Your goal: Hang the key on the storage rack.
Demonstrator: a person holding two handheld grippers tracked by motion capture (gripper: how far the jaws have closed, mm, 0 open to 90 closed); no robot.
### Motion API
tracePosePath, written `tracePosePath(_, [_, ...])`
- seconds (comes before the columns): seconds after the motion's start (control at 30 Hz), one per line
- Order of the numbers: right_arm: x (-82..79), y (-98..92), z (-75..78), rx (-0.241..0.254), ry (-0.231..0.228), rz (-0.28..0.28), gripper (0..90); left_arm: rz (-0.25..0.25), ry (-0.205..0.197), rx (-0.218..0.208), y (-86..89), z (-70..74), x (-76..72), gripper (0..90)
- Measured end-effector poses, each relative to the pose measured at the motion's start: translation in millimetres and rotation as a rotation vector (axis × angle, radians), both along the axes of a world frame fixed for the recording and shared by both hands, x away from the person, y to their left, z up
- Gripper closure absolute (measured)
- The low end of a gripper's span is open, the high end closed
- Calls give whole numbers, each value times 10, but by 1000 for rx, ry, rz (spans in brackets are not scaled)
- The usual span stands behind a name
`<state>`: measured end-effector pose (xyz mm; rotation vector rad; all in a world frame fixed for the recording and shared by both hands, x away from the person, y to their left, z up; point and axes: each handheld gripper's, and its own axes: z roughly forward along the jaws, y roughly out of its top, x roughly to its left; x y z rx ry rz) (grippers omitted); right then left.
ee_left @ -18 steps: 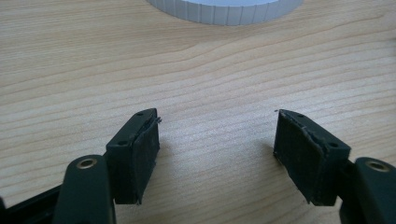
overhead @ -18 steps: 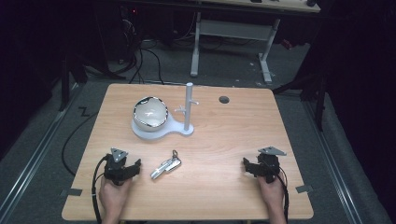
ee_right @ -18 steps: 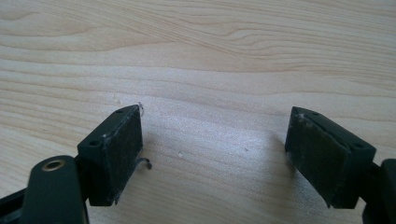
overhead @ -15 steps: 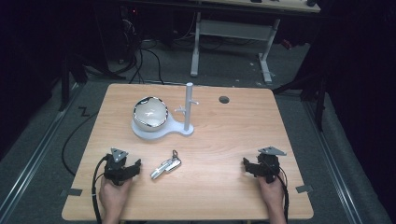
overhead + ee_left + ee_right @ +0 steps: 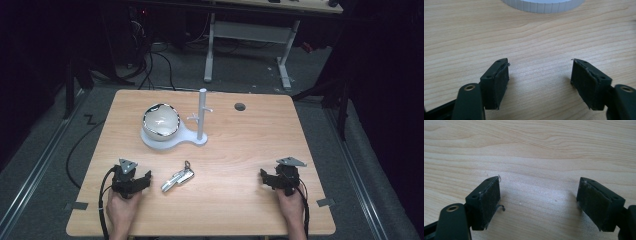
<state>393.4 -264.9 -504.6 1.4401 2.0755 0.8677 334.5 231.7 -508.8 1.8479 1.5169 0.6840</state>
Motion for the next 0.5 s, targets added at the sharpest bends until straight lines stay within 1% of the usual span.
tracePosePath(0.23, [3, 0, 0, -1, -1, 1, 192, -15, -4, -7, 1, 0, -13, 344])
tracePosePath(0.5, [3, -1, 0, -1, -1, 1, 192, -19, -1, -1, -6, 2, -13, 336])
